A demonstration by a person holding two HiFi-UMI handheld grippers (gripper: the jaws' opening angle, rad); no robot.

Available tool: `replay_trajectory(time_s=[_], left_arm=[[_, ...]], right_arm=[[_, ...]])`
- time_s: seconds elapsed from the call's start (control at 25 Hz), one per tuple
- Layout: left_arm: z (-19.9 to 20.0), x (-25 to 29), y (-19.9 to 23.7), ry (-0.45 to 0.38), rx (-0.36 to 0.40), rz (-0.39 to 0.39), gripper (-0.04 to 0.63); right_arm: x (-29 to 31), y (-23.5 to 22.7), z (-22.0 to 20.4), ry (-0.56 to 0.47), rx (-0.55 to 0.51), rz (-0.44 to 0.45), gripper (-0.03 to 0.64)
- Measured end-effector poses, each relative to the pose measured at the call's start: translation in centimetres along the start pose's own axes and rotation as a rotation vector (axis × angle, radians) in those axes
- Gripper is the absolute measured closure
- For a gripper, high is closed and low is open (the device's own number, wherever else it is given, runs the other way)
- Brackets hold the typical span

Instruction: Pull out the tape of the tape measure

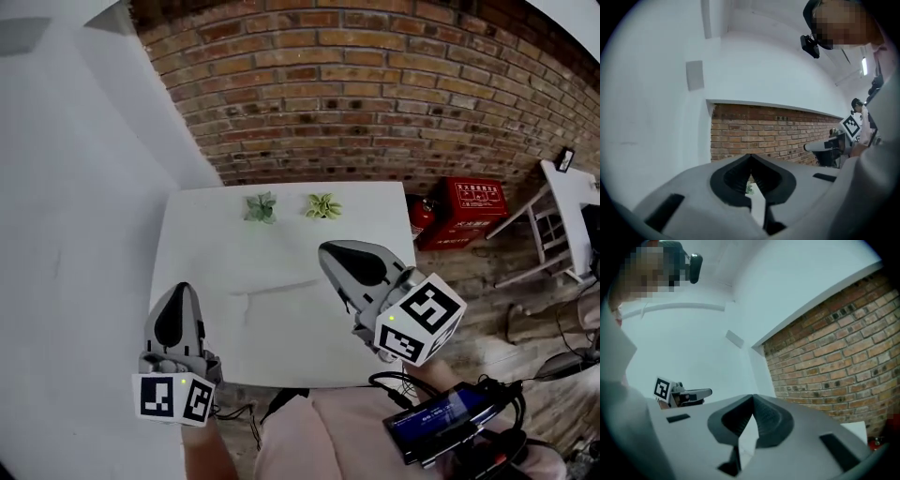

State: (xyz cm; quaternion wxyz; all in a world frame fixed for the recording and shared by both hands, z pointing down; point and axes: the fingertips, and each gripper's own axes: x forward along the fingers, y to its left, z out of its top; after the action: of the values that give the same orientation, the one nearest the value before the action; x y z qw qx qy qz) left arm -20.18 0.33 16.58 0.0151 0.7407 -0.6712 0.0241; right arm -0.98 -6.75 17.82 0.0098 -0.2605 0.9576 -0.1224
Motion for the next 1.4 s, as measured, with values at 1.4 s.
replay_trajectory(time_s=[1.4], left_arm=[[-0.1, 1.5, -3.9, -0.041, 0.061, 0.068, 0.592]], right_arm=[[-0.8, -1.0, -0.2, -0.034, -0.127, -0.098, 0.612]])
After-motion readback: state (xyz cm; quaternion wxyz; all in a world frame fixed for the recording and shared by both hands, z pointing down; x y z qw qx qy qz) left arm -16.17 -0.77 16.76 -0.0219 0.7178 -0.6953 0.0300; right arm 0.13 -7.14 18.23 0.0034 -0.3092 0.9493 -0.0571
